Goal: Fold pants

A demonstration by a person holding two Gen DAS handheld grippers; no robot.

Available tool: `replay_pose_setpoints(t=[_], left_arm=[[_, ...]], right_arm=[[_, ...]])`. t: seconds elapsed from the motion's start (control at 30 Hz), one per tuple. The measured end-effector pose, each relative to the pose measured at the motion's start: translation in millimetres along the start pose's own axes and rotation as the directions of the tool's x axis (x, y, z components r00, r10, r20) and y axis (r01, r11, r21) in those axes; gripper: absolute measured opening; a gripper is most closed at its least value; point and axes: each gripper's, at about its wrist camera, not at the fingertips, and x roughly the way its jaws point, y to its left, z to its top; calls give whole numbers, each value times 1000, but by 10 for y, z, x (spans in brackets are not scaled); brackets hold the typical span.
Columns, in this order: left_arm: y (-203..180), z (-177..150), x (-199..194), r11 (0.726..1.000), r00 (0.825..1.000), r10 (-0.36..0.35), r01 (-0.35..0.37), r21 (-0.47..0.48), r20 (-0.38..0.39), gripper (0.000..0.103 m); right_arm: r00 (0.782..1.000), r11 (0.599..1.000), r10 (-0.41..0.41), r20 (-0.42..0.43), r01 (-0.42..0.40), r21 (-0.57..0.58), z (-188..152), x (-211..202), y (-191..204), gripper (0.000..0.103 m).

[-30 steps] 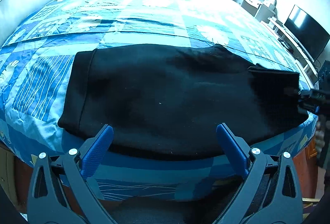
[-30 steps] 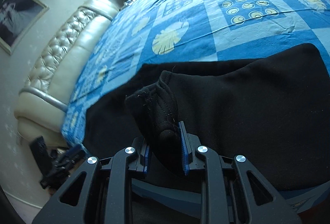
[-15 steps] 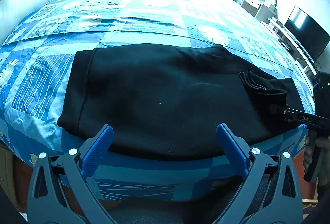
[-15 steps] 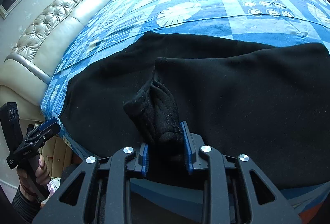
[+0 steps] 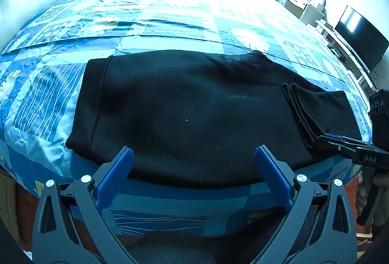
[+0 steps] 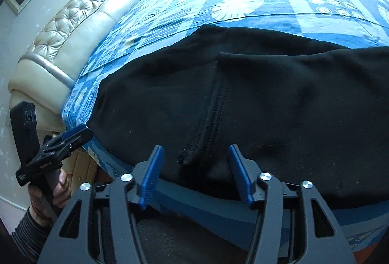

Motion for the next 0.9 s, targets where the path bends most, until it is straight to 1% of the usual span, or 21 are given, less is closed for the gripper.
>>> replay_pose_setpoints(t=[0.17, 0.23, 0.27, 0.33, 0.5, 0.63, 0.73, 0.83, 0.9], left_arm=[[0, -4, -3, 1000, 1000, -1, 1, 0, -1, 100], [-5, -5, -1, 1000, 1000, 1, -1, 0, -1, 100], [0, -4, -3, 1000, 1000, -1, 1, 0, -1, 100], [-3, -3, 0, 1000, 1000, 0, 0, 2, -1, 100], [-19, -20, 6, 1000, 1000, 3, -3, 10, -3, 100], [-29, -25, 2, 1000, 1000, 4, -4, 14, -2, 100], [-39, -28, -9, 1000, 1000, 9, -9, 22, 3, 100], [-46, -31, -10, 999, 1000, 15, -15, 31, 4, 100], [-39, -29, -2, 1000, 1000, 10, -10, 24, 0, 100]], right_arm=[[1000, 1000, 24, -8, -24, 17, -14, 35, 1, 65], [999, 998, 42, -16, -41, 44, -31, 79, -31, 66], [998, 997, 51, -25, -50, 60, -42, 120, -57, 67], [998, 997, 57, -30, -55, 56, -51, 163, -70, 67], [996, 993, 90, -17, -88, 80, -63, 149, -111, 67], [992, 987, 124, 22, -125, 104, -68, 50, -107, 68], [979, 970, 199, 45, -203, 136, -12, -97, -118, 68], [968, 963, 227, 111, -240, 126, 80, -371, -145, 68], [962, 962, 220, 162, -242, 127, 154, -585, -258, 68]])
